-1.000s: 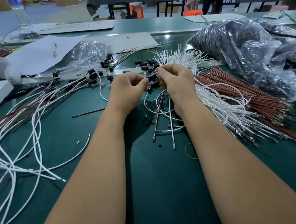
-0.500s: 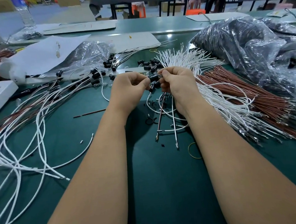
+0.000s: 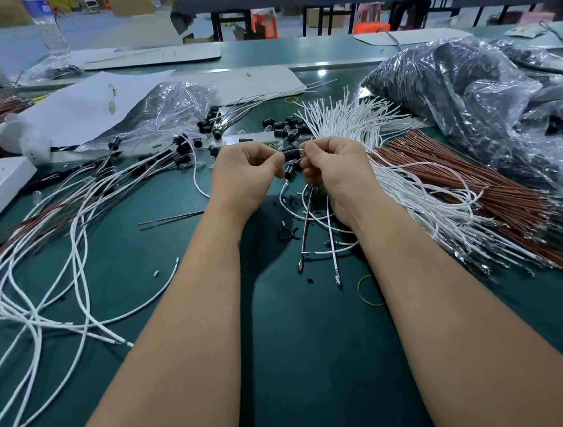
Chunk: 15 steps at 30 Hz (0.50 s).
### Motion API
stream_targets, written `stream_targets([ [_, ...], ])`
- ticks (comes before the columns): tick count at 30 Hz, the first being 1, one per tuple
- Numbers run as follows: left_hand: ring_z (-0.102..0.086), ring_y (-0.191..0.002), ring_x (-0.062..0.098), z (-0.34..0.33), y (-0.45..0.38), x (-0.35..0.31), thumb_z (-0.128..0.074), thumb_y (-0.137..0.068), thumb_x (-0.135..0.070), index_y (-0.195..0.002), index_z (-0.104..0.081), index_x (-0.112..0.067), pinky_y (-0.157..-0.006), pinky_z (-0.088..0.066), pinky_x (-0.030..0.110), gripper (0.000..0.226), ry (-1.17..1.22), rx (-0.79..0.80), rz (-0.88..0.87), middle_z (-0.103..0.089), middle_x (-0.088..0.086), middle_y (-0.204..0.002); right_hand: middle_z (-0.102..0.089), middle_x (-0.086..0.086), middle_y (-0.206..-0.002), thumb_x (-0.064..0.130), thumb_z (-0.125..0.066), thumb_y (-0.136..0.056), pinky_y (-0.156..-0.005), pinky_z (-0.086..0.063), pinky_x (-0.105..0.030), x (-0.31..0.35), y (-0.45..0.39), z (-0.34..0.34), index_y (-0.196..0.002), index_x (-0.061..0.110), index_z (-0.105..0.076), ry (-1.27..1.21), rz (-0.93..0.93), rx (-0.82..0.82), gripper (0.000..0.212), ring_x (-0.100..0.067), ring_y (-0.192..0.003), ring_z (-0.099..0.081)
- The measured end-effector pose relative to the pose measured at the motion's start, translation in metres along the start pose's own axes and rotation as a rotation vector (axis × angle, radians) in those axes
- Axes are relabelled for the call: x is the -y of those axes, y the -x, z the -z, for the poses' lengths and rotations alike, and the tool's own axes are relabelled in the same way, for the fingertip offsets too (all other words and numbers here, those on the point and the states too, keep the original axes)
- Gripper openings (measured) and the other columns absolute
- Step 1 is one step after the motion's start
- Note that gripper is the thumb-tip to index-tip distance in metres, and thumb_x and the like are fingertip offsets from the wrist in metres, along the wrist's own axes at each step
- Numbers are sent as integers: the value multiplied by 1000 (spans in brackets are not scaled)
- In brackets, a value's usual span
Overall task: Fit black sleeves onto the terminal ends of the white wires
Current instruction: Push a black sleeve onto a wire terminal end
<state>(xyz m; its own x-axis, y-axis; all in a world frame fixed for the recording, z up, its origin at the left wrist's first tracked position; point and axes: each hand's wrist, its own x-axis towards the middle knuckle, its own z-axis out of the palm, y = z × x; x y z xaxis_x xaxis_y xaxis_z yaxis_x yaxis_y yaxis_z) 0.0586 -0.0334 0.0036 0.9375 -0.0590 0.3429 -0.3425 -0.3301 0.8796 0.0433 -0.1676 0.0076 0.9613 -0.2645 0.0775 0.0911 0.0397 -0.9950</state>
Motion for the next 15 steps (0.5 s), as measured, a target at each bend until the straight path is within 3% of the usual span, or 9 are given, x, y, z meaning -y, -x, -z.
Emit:
stream_targets([
  [4, -47, -52, 3, 4, -1, -2, -67, -88, -15, -75, -72, -15, -53, -37, 12, 13, 31, 41, -23, -69, -6, -66, -56, 0, -61, 6, -50, -98, -51, -43, -21, 3, -2, 3, -81, 9, -63, -117, -46, 31, 22, -7, -50, -49],
  [8, -44, -47, -2, 4, 2, -3, -69, -87, -13, -79, -72, -14, -50, -35, 10, 8, 13, 55, -72, -68, -5, -66, -58, 1, -63, 8, -54, -97, -50, -45, -19, 6, -1, 2, -84, 9, -64, -114, -38, -19, 16, -7, -53, -52],
  [15, -43, -37, -5, 0, 5, -5, -67, -88, -9, -79, -73, -4, -43, -27, 3, 12, -19, 31, -70, -59, -16, -50, -57, -2, -65, 7, -54, -97, -50, -45, -18, 4, 0, -2, -83, 11, -62, -79, -36, -40, 16, -10, -56, -52],
])
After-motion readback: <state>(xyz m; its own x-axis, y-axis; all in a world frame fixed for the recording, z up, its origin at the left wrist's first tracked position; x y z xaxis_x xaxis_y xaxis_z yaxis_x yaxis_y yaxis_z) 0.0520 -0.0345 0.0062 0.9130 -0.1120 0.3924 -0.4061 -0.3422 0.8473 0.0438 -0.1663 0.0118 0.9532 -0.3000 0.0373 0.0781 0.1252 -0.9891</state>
